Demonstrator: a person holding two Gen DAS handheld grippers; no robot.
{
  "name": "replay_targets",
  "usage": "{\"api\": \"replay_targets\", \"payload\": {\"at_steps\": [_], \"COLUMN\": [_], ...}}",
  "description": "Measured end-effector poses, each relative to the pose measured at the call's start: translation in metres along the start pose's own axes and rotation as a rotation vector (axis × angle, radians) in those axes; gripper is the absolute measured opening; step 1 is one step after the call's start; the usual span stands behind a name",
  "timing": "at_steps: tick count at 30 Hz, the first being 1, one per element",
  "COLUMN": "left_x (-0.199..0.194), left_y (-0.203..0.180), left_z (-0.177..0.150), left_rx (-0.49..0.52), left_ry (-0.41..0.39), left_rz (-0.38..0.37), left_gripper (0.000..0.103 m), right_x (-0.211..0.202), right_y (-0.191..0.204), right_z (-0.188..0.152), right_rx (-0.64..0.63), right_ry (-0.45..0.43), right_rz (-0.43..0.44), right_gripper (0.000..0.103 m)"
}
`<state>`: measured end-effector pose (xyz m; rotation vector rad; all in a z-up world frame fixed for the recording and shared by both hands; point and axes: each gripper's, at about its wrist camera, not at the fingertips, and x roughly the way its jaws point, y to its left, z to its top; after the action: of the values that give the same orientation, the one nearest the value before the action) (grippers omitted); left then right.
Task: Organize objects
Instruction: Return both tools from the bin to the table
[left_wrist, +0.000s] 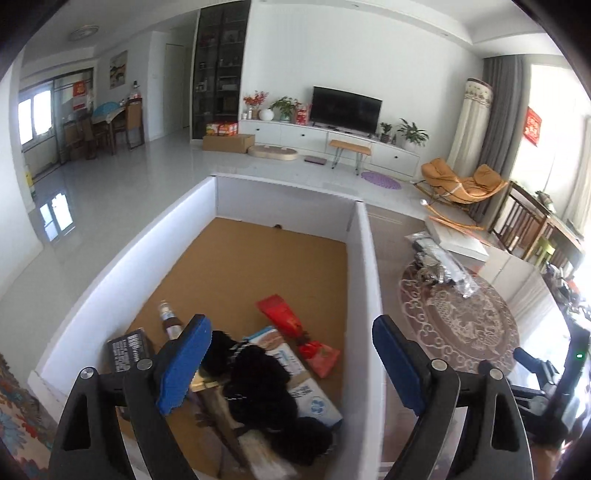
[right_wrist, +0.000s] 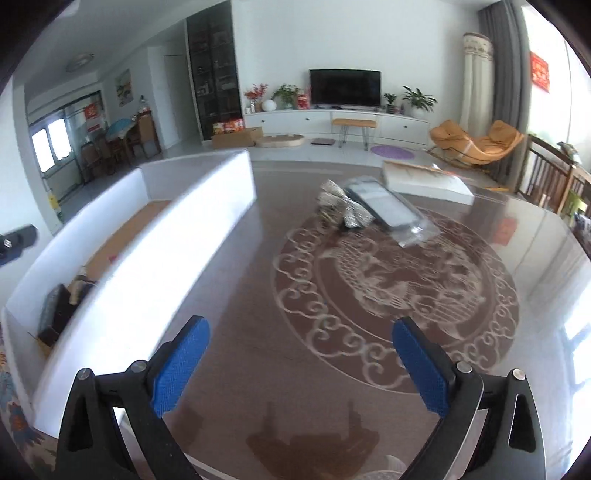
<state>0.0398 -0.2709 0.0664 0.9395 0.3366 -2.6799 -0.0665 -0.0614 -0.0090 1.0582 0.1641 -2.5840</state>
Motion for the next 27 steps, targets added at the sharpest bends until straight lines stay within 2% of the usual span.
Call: {"api": "replay_targets", "payload": {"at_steps": [2,6,10,13,16,22,27], "left_x": [-0.005,-0.01,0.003,0.022,0.045,0.077,0.1], "left_y": [-0.039,-0.117,-0.182,-0.217,-0.234,-0.229,-0.212], "left_z": [-0.004,-0.022,-0.052,-0.075,-0.092,-0.105,-0.095], "left_rx": [0.062,0.188,0.287,0.336,0.354,0.312,0.222], "left_ry": [0.002,0.054,0.138,0.193,0.24,0.289,0.307], "left_rz": [-0.088,-0.245,-0.319,-0.314,-0.28,-0.203,-0.163], "left_gripper": [0.089,0.093,0.094,0.094,0.094,0.094,0.094], "right_x": [0.013,0.016,0.011,0.005,0.003,0.006,0.01], "right_y": [-0.044,-0.107,-0.147,-0.163,-0.162,-0.144,-0.138], "right_z": [-0.015,-0.042,-0.06,-0.063,-0.064,-0.062,-0.06], "right_rx": [0.042,0.121,0.197,0.252,0.237,0.167,0.149], "right_ry": [0.048,0.098,0.122,0.116,0.1,0.089,0.093], "right_rz": [-0.088,-0.205,-0.245,-0.212,-0.186,-0.195,-0.198], "right_gripper": [0.1,0.1,0.1,0.1,0.1,0.1,0.1]}}
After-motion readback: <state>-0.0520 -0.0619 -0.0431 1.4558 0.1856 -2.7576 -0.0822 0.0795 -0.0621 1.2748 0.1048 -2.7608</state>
